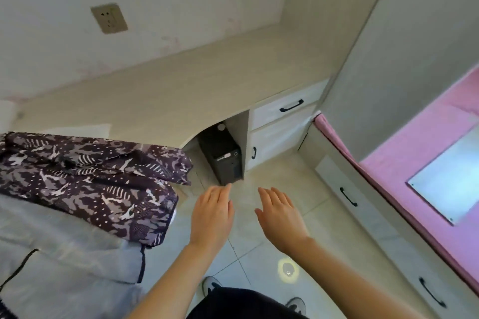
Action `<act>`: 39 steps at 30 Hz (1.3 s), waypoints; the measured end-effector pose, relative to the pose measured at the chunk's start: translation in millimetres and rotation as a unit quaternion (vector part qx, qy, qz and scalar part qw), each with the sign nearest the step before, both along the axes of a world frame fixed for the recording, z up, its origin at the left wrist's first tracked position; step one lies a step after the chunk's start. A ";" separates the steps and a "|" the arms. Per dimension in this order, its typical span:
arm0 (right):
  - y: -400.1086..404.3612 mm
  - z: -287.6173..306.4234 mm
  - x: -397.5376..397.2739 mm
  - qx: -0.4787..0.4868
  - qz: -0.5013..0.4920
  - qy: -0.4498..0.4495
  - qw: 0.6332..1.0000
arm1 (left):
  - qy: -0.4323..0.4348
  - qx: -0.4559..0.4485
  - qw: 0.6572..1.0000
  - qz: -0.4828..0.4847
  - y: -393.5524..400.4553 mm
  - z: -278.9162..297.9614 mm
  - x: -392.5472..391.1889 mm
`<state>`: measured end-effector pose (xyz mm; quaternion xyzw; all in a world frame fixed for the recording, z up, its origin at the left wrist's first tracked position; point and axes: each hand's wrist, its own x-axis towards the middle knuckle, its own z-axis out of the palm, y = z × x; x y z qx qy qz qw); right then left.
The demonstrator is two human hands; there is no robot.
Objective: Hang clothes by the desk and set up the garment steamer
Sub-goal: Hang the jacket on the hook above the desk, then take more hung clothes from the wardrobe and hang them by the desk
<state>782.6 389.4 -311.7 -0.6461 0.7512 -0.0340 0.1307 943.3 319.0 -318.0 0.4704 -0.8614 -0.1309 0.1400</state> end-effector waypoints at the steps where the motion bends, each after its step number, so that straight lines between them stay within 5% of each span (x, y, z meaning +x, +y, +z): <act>1: 14.1 0.8 -14.2 -0.003 -0.018 0.002 1.000 | -0.002 0.000 1.000 -0.015 10.1 0.4 -15.6; 20: 252.3 3.9 -260.2 -0.024 -0.309 0.007 0.951 | -0.012 -0.017 0.960 -0.279 177.0 -2.9 -314.4; 39: 201.5 14.1 -506.2 -0.055 -0.365 0.057 0.928 | 0.006 -0.041 0.939 -0.342 108.0 12.0 -585.6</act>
